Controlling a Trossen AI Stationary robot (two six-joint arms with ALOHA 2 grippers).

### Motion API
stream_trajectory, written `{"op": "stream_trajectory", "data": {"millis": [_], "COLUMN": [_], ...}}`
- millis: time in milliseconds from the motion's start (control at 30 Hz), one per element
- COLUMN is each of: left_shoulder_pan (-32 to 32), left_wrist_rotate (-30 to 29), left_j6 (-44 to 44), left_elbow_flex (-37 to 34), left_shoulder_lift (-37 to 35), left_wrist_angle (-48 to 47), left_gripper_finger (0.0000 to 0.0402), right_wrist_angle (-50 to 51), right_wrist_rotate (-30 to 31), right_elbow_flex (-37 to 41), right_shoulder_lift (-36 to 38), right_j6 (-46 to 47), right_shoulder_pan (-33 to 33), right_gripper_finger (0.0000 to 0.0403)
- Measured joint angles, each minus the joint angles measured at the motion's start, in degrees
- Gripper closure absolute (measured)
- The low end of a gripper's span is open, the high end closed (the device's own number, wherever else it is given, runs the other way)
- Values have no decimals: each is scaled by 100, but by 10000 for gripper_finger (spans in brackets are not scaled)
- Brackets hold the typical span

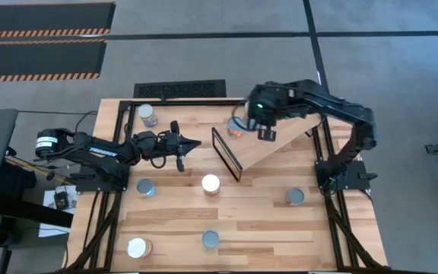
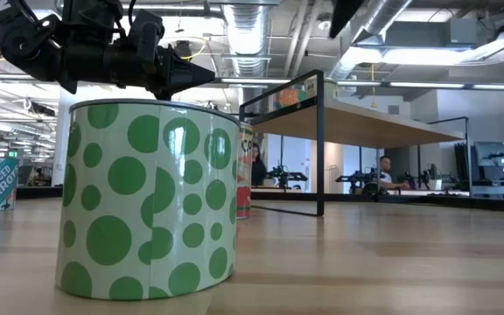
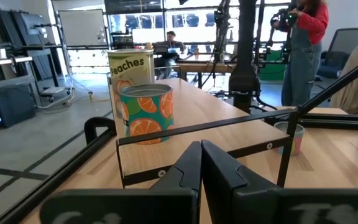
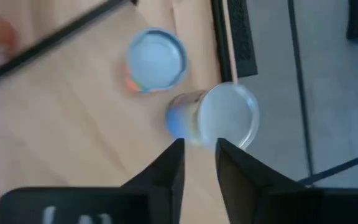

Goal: Pick and place cans onto a shelf
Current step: Put the canned mixed vegetables on the shelf

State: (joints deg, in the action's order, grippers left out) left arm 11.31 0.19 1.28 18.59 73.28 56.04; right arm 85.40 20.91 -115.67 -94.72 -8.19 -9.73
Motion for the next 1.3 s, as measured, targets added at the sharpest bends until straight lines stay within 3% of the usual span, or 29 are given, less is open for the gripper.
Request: {"op": "stream_trajectory", "data": {"millis": [200, 400, 567, 700, 1033, 1300], "left_shoulder_pan": [0, 0, 0, 0, 0, 0], "left_wrist_rotate": [0, 0, 0, 0, 2, 0], "left_j6": [2, 2, 0, 1, 53, 85], "left_elbow_flex": [0, 0, 0, 0, 0, 0], "left_shoulder_lift": [0, 0, 0, 0, 0, 0], "left_wrist_angle": [-1, -1, -3, -4, -37, -130], "left_gripper_finger": [401, 401, 401, 401, 401, 401], "right_wrist_angle": [-666, -2651, -3708, -3668, -2826, -2037], "right_wrist_rotate": [-3, 46, 86, 331, 283, -509], "right_elbow_flex": [1276, 3526, 4949, 5352, 5407, 5407], "right_shoulder_lift": [1195, 2475, 2918, 2898, 2115, 1410], "right_j6": [887, 1774, 2538, 3445, 6015, 7698], "right_shoulder_pan": [836, 1724, 2452, 3056, 4331, 4940], "right_gripper_finger": [390, 387, 396, 378, 299, 203]}}
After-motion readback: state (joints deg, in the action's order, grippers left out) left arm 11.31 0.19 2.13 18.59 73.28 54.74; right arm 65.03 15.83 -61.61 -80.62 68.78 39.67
